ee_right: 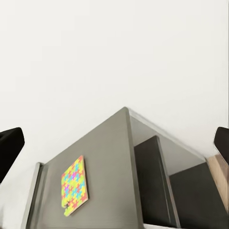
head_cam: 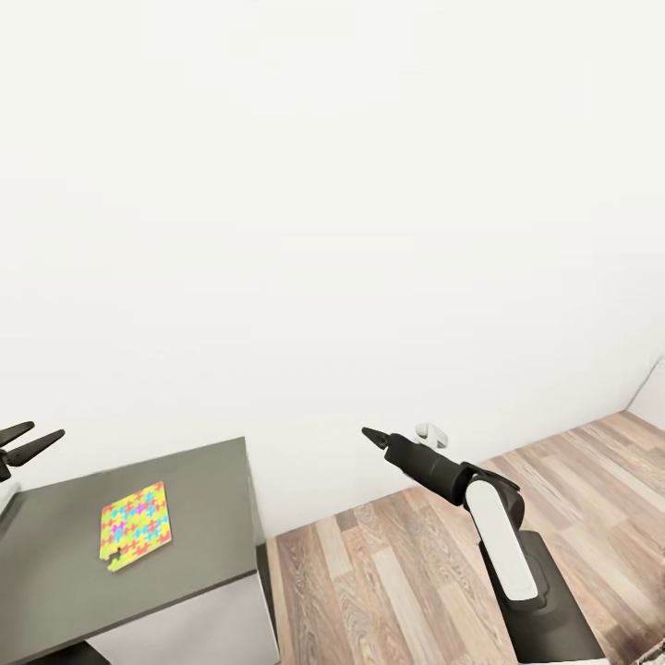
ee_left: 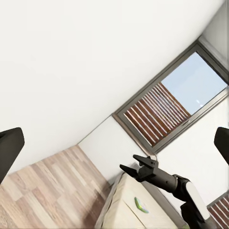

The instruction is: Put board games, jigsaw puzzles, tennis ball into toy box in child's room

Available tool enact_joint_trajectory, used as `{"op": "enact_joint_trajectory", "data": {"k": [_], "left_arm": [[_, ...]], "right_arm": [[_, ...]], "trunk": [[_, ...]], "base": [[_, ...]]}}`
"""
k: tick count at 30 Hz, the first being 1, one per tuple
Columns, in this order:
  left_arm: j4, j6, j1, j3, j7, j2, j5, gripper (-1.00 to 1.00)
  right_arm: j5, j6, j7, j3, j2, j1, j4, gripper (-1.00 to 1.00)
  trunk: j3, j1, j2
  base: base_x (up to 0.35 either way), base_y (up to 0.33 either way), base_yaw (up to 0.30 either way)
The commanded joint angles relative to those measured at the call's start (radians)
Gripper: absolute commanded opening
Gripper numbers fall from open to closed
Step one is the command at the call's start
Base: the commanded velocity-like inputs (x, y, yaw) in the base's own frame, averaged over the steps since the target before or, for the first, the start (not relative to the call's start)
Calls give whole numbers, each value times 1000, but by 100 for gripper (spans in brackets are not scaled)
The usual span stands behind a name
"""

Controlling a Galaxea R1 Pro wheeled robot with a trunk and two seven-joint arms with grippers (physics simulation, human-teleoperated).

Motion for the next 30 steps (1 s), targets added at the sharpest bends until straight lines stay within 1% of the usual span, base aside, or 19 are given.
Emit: {"op": "enact_joint_trajectory", "data": {"k": [1, 19, 25, 30], "left_arm": [[0, 11, 0, 0, -4, 0, -1, 100], [0, 11, 0, 0, -4, 1, -2, 100], [0, 11, 0, 0, -4, 1, -2, 100], [0, 11, 0, 0, -4, 0, -2, 100]], "right_arm": [[-1, 4, 0, -1, 1, -1, 0, 100], [-2, 4, 0, -2, 0, -1, 1, 100], [-2, 4, -1, -18, 2, -1, -3, 100], [-2, 4, -2, -24, 4, -1, -1, 100]], "trunk": [[-1, 1, -2], [20, 1, -2], [21, 1, -2], [16, 1, -2]], "base": [[0, -1, -214], [0, 0, -210], [62, 0, -57], [111, -1, -9]]}}
